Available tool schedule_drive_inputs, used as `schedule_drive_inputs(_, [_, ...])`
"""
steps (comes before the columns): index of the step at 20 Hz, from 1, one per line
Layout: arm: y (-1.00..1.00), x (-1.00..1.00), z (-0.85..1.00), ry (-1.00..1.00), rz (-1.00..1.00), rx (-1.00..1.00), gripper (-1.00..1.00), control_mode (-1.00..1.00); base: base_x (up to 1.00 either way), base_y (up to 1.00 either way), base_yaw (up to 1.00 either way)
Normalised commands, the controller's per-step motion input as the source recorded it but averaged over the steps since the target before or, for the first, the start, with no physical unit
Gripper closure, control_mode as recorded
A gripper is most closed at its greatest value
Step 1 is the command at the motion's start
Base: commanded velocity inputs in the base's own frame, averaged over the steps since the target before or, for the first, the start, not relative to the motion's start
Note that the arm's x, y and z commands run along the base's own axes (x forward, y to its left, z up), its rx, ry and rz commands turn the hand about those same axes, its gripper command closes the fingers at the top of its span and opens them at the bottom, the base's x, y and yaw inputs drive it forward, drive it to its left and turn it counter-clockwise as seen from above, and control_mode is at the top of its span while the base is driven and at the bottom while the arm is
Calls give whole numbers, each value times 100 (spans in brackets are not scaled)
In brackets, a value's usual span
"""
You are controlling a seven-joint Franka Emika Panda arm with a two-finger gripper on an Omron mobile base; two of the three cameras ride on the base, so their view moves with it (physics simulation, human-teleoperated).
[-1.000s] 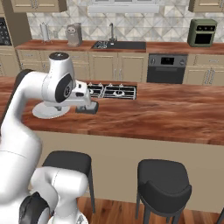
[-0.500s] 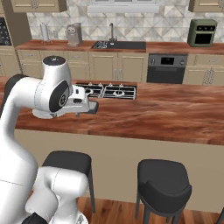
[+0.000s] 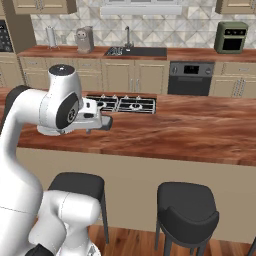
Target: Take the fish from the fridge and place it on the digital scale on the counter by the fridge. Wait a few seconds for a reading, then move it to the plate on the dining counter.
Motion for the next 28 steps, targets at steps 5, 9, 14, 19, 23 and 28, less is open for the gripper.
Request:
schedule_drive_inputs(5, [0,0,0,0,0,0,-100,-100,0,0,0])
schedule_drive_inputs(9, [0,0,0,0,0,0,-100,-100,0,0,0])
schedule_drive_inputs(14, [0,0,0,0,0,0,-100,-100,0,0,0])
schedule_drive_inputs(19, [0,0,0,0,0,0,-100,-100,0,0,0])
schedule_drive_inputs(23, [0,0,0,0,0,0,-100,-100,0,0,0])
schedule_drive_inputs(28, [0,0,0,0,0,0,-100,-100,0,0,0])
